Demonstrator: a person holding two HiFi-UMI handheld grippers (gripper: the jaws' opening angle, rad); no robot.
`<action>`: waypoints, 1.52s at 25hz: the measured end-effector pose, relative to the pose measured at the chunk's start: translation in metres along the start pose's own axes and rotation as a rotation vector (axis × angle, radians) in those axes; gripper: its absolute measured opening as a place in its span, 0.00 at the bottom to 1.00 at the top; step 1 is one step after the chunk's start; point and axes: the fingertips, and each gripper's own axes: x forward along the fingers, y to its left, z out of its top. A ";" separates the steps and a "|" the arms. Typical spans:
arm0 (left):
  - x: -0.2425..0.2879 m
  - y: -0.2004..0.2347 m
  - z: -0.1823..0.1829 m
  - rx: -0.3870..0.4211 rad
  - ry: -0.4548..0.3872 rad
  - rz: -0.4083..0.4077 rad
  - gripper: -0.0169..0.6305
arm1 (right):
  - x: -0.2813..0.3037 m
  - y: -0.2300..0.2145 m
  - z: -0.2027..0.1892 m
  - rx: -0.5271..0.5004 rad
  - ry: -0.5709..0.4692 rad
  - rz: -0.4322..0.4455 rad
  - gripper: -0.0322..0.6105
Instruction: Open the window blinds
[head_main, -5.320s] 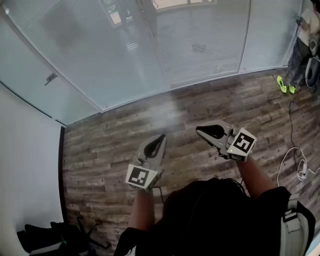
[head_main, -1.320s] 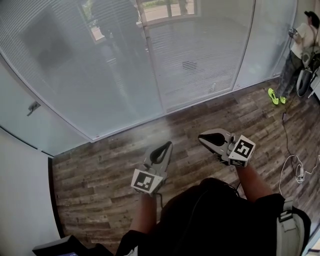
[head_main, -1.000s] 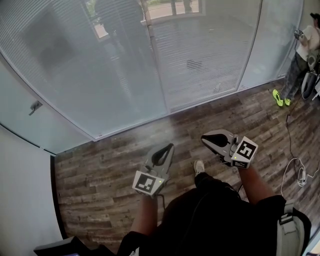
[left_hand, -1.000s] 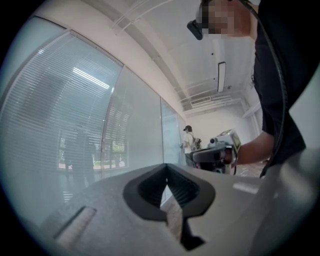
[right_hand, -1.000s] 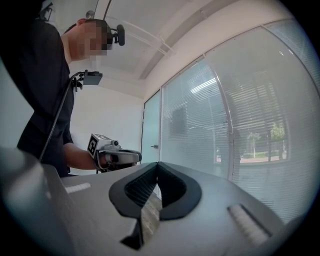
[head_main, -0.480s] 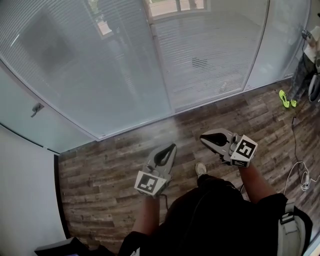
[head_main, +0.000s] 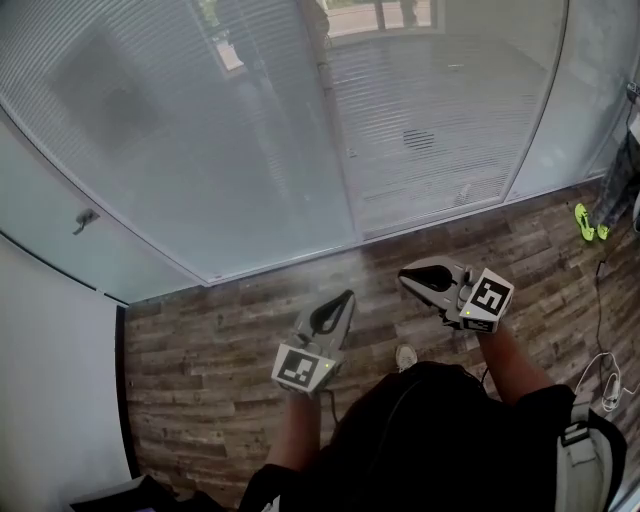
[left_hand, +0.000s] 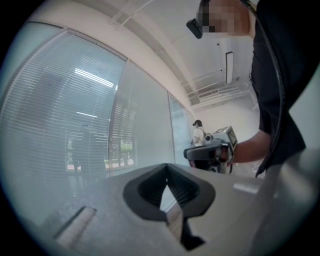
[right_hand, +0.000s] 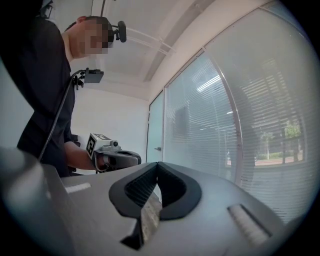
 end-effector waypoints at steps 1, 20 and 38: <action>0.003 0.004 0.000 0.002 0.001 0.009 0.03 | 0.003 -0.005 0.001 0.002 -0.004 0.009 0.06; 0.064 0.064 -0.013 0.022 0.051 0.158 0.03 | 0.038 -0.076 -0.009 -0.010 -0.021 0.184 0.06; 0.112 0.068 -0.009 0.047 0.061 0.166 0.03 | 0.013 -0.125 -0.026 0.042 -0.054 0.192 0.06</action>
